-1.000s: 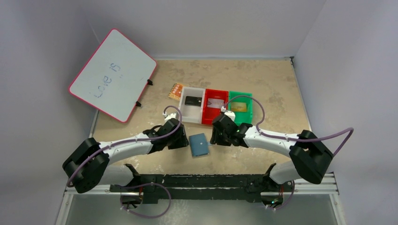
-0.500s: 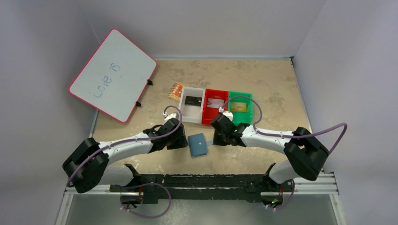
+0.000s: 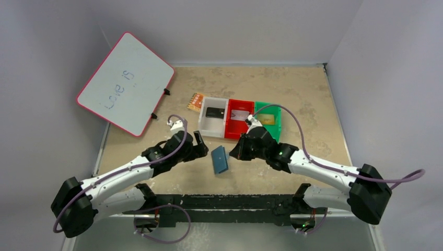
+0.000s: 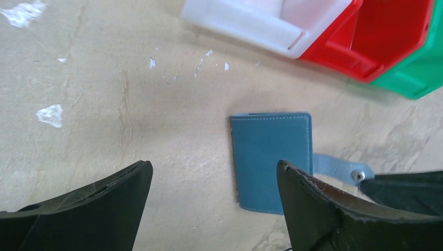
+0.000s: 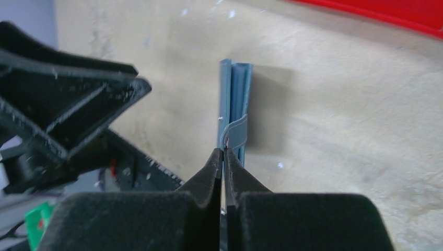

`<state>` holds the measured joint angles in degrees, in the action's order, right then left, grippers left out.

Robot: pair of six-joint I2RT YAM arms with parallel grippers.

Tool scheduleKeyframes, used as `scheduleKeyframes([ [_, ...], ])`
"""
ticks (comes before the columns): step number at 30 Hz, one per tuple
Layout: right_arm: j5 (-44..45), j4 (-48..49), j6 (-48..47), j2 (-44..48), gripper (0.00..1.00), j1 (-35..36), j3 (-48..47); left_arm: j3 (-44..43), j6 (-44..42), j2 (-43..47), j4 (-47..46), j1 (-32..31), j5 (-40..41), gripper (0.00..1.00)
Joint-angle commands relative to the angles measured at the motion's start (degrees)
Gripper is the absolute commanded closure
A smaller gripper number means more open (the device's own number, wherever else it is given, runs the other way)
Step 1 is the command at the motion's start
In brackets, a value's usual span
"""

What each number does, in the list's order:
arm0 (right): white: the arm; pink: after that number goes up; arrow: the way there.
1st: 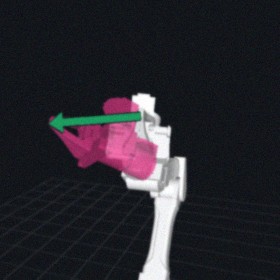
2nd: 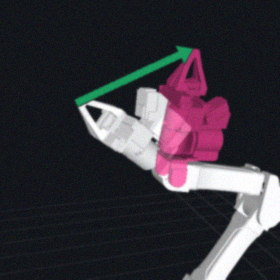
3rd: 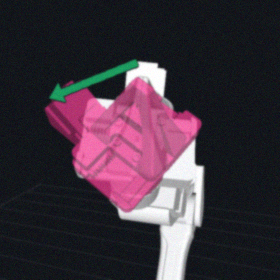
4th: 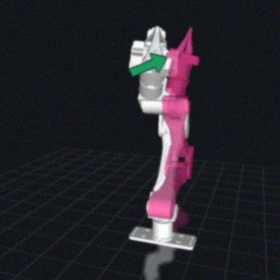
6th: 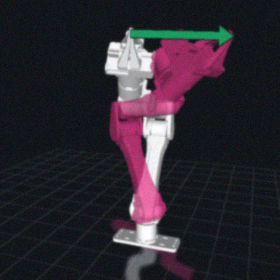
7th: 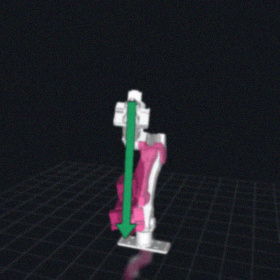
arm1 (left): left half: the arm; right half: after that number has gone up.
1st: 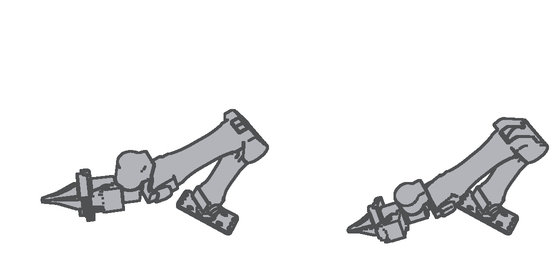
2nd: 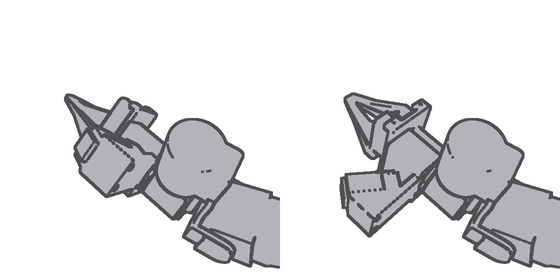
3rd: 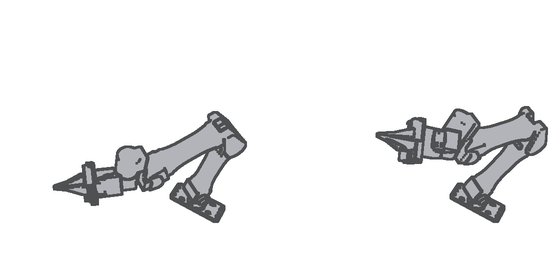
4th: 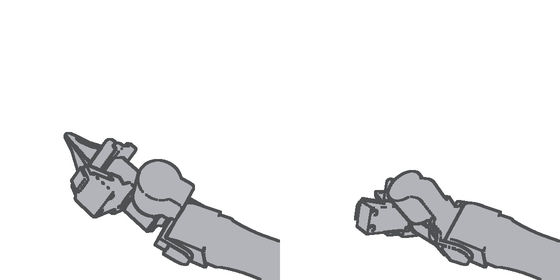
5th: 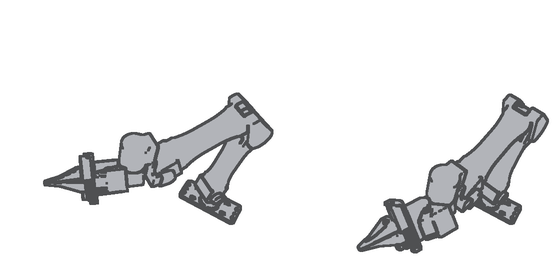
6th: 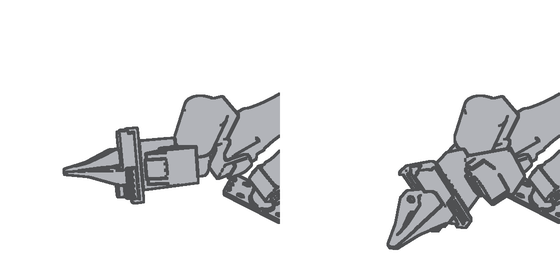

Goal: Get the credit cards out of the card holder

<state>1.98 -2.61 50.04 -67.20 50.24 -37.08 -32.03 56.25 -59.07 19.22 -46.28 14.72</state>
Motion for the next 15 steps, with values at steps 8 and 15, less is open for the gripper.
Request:
scheduleKeyframes([
  [8,-14.48,11.88,-2.69,1.48,1.0,0.14,0.16,-0.43,4.76,11.68,3.28,-0.04,9.56,0.0],
  [15,-17.7,15.54,-2.94,-1.02,1.0,0.18,-1.42,-0.13,4.65,11.0,4.76,-0.04,8.49,0.0],
])
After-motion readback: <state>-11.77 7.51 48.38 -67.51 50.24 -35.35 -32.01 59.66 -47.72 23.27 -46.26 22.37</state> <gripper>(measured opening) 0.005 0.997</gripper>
